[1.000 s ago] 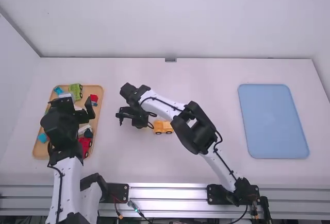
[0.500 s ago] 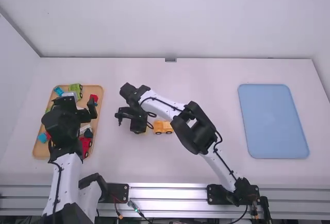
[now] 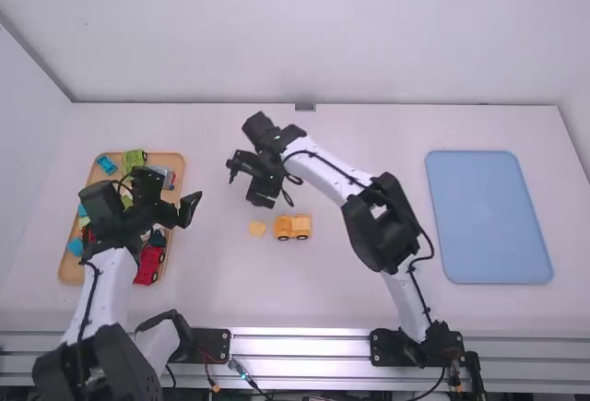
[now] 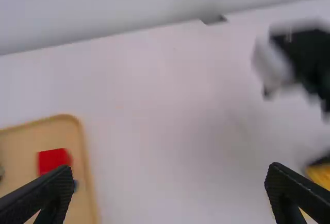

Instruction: Assemble lego blocks to make yellow taxi

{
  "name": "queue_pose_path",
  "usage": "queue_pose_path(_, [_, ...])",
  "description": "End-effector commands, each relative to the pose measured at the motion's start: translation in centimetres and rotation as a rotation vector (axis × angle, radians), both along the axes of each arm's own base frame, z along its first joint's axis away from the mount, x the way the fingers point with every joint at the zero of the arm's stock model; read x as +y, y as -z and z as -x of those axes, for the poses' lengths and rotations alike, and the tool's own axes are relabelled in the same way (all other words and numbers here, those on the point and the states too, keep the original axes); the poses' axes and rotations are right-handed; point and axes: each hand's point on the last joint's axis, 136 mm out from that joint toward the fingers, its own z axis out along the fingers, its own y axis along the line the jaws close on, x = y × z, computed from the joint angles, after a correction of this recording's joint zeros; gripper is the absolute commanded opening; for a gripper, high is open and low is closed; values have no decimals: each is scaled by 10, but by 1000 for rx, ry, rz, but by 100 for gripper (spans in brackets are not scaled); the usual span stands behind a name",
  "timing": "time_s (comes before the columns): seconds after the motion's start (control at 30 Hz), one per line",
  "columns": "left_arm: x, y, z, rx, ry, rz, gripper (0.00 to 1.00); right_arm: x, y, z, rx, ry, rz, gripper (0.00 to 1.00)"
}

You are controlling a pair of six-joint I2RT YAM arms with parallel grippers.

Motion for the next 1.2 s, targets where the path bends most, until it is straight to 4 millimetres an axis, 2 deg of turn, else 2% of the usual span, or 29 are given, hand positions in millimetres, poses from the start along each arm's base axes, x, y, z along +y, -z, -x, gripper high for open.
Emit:
queue_pose_path(0.0, [-28,-10,-2,-97,253,-85,99,-19,-32,1,-48,75,-57,99])
queue_pose_path(0.17, [-64,13,4,-59,538,-193,99,-50,-45,7,-131,118,-166,99])
queue_pose_path(0.23, [-92,27,14,-67,756,-260,99,-66,-51,34,-147,49,-265,99])
queue_pose_path(0.3, [-110,41,21,-92,909,-312,99,-77,-53,52,-145,2,-344,99])
queue_pose_path(0.37, [-123,57,23,-95,1019,-347,99,-84,-51,64,-142,-41,-412,99])
queue_pose_path(0.5, [-140,93,20,-31,1126,-341,99,-100,-42,84,-134,-109,-574,99])
queue_pose_path(0.67, [-147,127,12,48,1197,-278,99,-121,-37,88,-95,-63,-728,99])
queue_pose_path(0.73, [-146,134,15,64,1230,-261,100,-128,-37,88,-92,-56,-752,99])
queue_pose_path(0.83, [-145,142,21,52,1280,-254,89,-137,-36,84,-76,-16,-762,99])
queue_pose_path(1.0, [-147,152,26,32,1292,-271,81,-141,-36,80,-60,22,-767,99])
queue_pose_path(1.1, [-147,162,26,45,1249,-273,67,-138,-36,82,-68,5,-762,99])
queue_pose_path(1.17, [-147,167,25,61,1214,-267,67,-136,-36,83,-67,0,-761,99])
